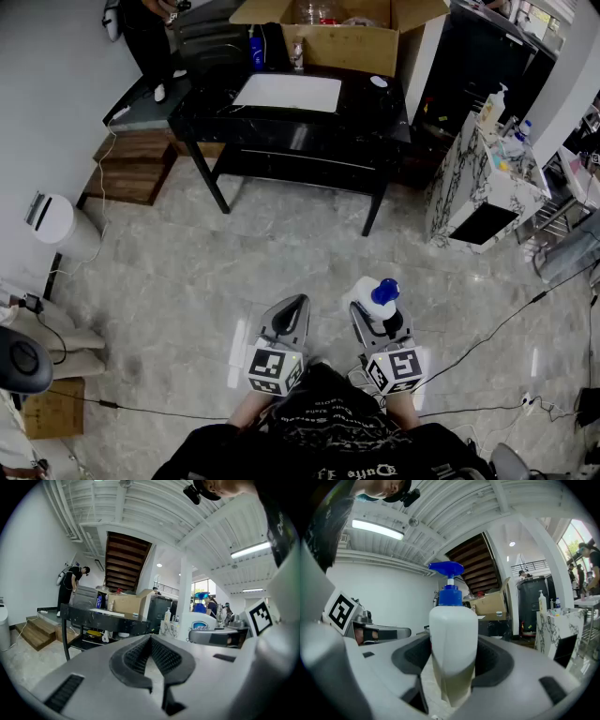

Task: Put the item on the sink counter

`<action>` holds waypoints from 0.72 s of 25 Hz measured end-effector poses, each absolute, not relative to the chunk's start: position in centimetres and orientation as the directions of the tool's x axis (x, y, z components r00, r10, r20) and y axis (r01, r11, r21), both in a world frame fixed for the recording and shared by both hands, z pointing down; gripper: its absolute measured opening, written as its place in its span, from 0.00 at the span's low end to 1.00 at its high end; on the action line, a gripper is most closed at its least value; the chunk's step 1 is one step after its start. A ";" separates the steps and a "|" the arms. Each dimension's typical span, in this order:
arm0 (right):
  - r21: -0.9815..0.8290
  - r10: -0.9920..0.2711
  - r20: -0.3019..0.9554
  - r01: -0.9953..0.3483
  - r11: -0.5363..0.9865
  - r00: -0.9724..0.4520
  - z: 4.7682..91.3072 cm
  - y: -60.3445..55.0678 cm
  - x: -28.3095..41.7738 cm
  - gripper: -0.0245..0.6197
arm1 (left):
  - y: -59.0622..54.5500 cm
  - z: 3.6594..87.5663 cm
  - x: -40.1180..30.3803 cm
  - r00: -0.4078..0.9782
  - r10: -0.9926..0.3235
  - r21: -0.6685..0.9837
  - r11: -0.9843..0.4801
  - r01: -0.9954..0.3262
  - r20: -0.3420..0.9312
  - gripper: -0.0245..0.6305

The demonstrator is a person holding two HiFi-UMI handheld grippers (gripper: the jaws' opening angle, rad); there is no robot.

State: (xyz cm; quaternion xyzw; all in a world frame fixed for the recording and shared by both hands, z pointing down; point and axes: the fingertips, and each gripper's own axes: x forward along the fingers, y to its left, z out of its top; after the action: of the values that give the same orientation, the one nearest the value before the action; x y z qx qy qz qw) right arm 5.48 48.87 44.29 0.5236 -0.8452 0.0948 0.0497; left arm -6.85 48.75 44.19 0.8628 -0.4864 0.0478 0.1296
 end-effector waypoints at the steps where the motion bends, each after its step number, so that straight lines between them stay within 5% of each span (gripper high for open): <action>1: -0.109 -0.876 0.185 -0.895 0.433 -0.446 44.2 48.5 5.4 0.45 | 48.5 44.0 -6.8 0.524 -0.826 0.175 -0.496 -0.850 0.208 0.05; 18: -0.136 -0.900 0.160 -0.912 0.388 -0.406 43.3 40.4 0.8 0.45 | 39.5 43.5 -11.0 0.584 -0.792 0.160 -0.563 -0.811 0.175 0.05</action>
State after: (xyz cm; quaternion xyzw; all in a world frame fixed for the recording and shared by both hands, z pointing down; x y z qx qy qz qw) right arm 0.82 40.43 43.31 0.5440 -0.8324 0.1014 0.0300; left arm -10.96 39.50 43.49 0.8830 -0.4540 0.0416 0.1119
